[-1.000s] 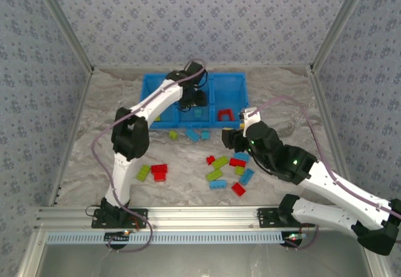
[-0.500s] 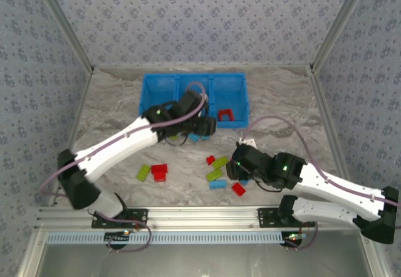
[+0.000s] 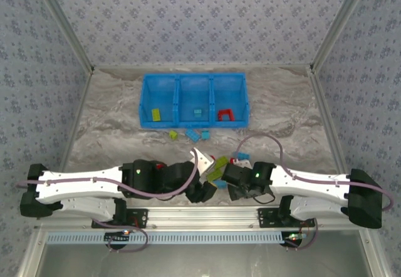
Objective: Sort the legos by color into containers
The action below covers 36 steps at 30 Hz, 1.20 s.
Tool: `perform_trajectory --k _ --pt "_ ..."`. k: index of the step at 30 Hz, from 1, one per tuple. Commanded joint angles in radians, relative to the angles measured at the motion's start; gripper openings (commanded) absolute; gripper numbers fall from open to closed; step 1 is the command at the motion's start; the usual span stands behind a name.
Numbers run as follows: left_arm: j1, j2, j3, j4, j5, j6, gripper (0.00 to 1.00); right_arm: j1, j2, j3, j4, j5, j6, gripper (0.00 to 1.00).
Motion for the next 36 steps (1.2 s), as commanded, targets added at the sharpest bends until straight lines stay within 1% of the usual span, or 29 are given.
perform_trajectory --k 1,6,9,14,19,28,32,36 --pt "-0.039 0.005 0.009 0.031 -0.082 -0.039 0.66 -0.012 0.019 -0.02 0.052 -0.038 0.009 0.72" --pt "-0.044 -0.024 -0.016 0.04 -0.085 -0.049 0.65 -0.081 0.055 -0.032 0.083 -0.06 -0.038 0.72" --pt "-0.044 -0.044 -0.03 0.036 -0.088 -0.055 0.66 -0.119 0.08 -0.03 0.115 -0.085 -0.074 0.69" --pt "-0.045 -0.064 -0.046 0.023 -0.082 -0.071 0.65 -0.123 0.134 -0.022 0.147 -0.102 -0.102 0.62" --pt "-0.044 -0.072 -0.055 0.024 -0.094 -0.08 0.65 -0.125 0.149 -0.031 0.159 -0.094 -0.101 0.59" --pt "-0.044 -0.074 -0.06 0.031 -0.1 -0.083 0.65 -0.129 0.204 -0.028 0.205 -0.083 -0.107 0.46" --pt "-0.045 -0.078 -0.06 0.04 -0.107 -0.082 0.65 -0.104 0.172 -0.011 0.16 -0.034 -0.088 0.37" --pt "-0.045 -0.075 -0.03 0.044 -0.13 -0.073 0.65 -0.09 0.063 0.036 0.043 0.019 -0.064 0.33"
